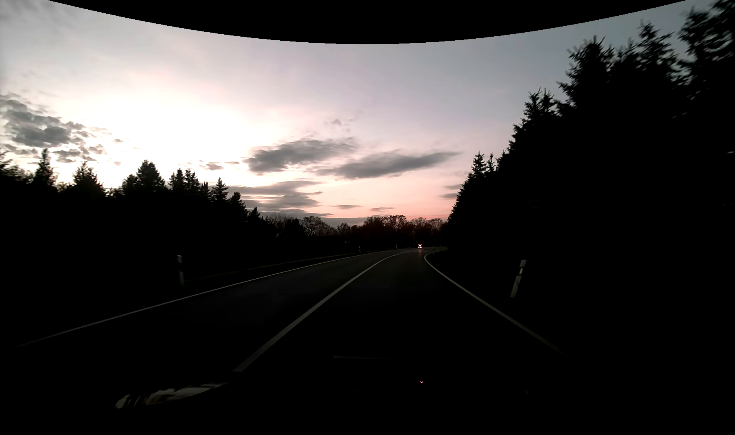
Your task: Follow the waypoints while adhering to traffic rules and regulations
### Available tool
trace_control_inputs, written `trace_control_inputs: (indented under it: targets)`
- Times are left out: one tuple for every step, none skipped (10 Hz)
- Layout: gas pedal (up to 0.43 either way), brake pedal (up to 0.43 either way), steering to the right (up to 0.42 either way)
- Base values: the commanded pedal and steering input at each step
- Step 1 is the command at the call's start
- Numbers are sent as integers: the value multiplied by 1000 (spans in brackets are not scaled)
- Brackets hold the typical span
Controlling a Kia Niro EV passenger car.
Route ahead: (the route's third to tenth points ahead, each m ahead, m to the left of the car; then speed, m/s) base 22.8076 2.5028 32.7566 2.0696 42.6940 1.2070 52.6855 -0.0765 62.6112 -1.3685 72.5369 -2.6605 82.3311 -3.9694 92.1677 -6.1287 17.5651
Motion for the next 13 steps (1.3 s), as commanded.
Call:
trace_control_inputs:
  targets:
    - [59, 0, 11]
    - [59, 0, 11]
    - [47, 0, 11]
    - [47, 0, 11]
    - [47, 0, 11]
    - [47, 0, 11]
    - [47, 0, 11]
    - [47, 0, 11]
    - [47, 0, 11]
    - [47, 0, 11]
    - [47, 0, 11]
    - [47, 0, 11]
    - [47, 0, 11]
